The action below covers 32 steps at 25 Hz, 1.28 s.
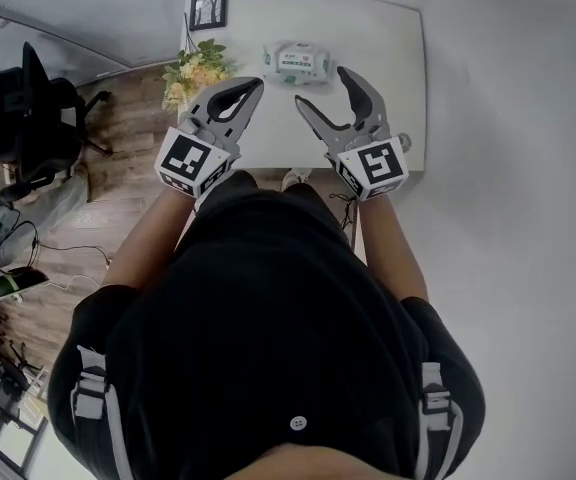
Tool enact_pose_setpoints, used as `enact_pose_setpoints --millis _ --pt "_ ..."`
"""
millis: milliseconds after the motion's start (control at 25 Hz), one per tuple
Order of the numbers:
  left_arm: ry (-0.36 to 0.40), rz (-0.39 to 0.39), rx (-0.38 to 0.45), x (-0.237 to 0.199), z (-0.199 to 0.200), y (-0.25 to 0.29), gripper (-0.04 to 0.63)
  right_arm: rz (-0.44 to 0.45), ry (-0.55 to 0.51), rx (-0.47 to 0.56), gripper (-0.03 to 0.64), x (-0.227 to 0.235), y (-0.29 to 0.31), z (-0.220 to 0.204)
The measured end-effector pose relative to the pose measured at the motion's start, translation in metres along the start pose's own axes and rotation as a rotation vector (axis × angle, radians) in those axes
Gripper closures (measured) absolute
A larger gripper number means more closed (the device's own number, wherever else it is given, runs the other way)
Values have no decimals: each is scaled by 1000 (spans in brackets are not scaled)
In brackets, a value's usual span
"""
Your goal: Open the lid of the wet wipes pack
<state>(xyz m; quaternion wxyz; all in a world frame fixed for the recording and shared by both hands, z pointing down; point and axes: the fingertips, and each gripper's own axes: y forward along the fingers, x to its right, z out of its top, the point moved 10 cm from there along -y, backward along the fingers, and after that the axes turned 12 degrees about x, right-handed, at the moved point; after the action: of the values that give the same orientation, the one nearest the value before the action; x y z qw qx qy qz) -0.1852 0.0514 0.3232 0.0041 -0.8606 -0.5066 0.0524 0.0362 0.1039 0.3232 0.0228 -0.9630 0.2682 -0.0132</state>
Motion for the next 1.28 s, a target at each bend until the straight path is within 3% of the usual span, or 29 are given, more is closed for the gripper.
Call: enact_pose_setpoints --millis 360,720,1280 --pt "-6 149 -63 0 -29 53 588 101 38 -47 265 79 11 -31" --pt "-33 287 -111 6 -54 77 588 226 41 -131 265 120 24 -76" --pt "-105 329 -272 -30 -137 101 588 275 19 -347 272 137 68 -165"
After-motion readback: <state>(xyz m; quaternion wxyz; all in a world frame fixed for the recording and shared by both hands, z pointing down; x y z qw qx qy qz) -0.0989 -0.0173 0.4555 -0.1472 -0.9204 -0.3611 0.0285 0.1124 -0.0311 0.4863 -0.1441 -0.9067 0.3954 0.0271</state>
